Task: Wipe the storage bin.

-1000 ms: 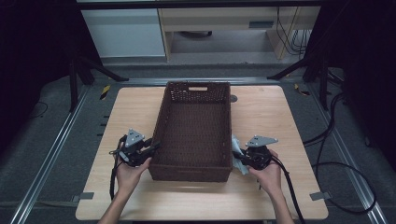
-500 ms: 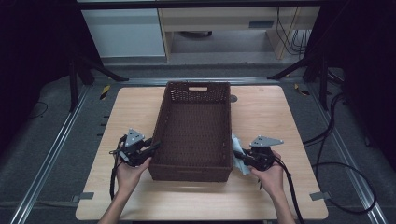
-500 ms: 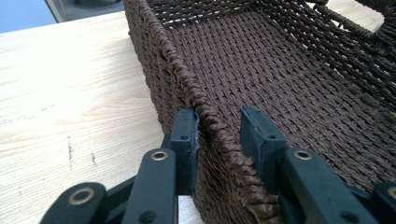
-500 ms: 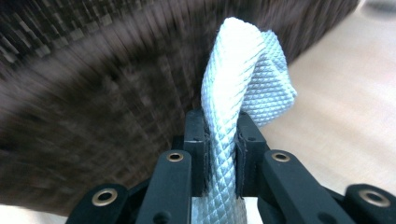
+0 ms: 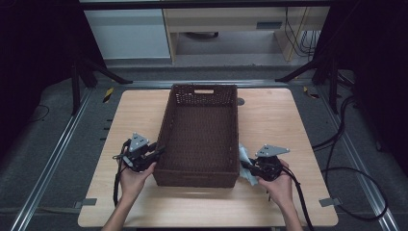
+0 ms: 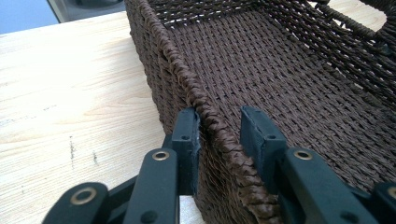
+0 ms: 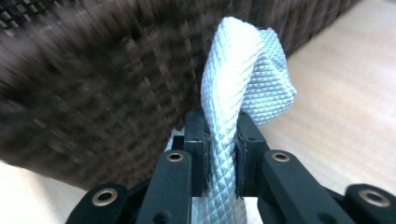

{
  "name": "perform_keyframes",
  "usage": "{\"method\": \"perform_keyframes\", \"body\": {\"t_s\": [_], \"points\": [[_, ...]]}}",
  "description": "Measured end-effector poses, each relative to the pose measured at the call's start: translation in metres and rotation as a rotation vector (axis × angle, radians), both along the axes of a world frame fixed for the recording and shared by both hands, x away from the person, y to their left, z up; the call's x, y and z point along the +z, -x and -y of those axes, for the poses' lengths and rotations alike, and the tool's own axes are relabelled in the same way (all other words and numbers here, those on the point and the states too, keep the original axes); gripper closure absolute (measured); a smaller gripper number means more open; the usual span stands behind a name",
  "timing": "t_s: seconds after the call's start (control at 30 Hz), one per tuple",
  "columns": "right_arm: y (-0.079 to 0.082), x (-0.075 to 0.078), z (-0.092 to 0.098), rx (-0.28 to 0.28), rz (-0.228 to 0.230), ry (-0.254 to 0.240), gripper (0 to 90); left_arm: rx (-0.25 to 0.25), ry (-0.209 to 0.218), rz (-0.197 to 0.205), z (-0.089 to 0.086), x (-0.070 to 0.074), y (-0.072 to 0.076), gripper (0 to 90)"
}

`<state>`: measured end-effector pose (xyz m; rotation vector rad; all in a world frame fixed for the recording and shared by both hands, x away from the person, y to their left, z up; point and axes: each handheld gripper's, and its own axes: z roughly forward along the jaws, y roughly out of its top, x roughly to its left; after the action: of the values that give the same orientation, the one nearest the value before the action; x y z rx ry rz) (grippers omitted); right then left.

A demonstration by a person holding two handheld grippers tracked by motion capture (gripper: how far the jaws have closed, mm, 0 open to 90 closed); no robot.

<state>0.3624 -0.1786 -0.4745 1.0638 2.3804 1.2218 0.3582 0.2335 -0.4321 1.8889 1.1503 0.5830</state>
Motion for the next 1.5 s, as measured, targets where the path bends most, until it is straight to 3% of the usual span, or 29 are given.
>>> {"method": "perform_keyframes", "body": {"t_s": [0.37, 0.47, 0.67, 0.77, 1.3, 1.5], "points": [[-0.002, -0.022, -0.007, -0.001, -0.09, 0.053, 78.8, 0.0, -0.003, -0.002, 0.0, 0.0, 0.0, 67.1], [0.0, -0.01, -0.006, 0.008, -0.056, 0.021, 78.8, 0.001, -0.001, -0.001, 0.0, 0.0, 0.0, 67.2], [0.016, 0.028, 0.003, 0.005, 0.082, -0.099, 78.8, 0.002, 0.003, -0.003, 0.0, 0.0, 0.0, 67.2], [0.022, 0.035, 0.002, 0.021, 0.105, -0.108, 78.8, 0.002, 0.001, -0.002, 0.0, 0.0, 0.0, 67.1], [0.017, -0.02, -0.006, 0.03, -0.079, 0.059, 78.7, 0.001, 0.005, -0.005, 0.0, 0.0, 0.0, 67.1], [0.019, -0.017, -0.005, 0.028, -0.066, 0.03, 78.6, 0.002, 0.002, -0.004, 0.0, 0.0, 0.0, 67.1]]}}
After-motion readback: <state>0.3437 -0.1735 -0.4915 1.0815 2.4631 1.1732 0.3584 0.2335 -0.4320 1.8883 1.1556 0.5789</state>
